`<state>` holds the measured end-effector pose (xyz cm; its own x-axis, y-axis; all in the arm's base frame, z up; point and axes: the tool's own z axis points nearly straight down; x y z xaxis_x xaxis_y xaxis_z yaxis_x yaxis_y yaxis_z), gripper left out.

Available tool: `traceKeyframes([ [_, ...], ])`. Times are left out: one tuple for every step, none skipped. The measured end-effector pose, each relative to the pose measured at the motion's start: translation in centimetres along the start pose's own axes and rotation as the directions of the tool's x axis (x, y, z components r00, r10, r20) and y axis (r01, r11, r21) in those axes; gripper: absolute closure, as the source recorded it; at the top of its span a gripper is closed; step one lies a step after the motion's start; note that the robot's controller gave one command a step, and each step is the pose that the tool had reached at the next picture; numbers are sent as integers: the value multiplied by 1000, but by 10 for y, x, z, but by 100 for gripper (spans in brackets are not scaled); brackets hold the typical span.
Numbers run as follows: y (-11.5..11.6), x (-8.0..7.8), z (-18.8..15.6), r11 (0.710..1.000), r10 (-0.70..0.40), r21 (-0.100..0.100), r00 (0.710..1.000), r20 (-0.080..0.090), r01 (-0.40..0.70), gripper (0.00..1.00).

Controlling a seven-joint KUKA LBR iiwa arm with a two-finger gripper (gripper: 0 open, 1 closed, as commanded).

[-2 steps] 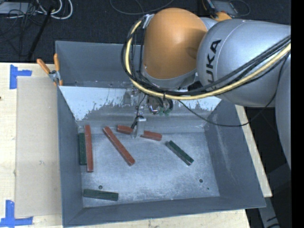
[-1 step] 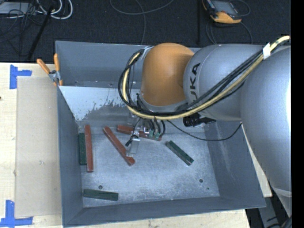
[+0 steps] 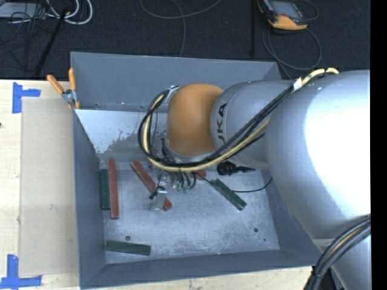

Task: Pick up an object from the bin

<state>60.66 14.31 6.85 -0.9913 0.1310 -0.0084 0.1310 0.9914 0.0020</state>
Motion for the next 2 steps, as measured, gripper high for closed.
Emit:
traceKeyframes([
  [0, 0, -3, 1000, 3, 0, 1000, -6, -3, 100],
  [42, 44, -142, 983, -183, -2, 983, -2, 183, 100],
])
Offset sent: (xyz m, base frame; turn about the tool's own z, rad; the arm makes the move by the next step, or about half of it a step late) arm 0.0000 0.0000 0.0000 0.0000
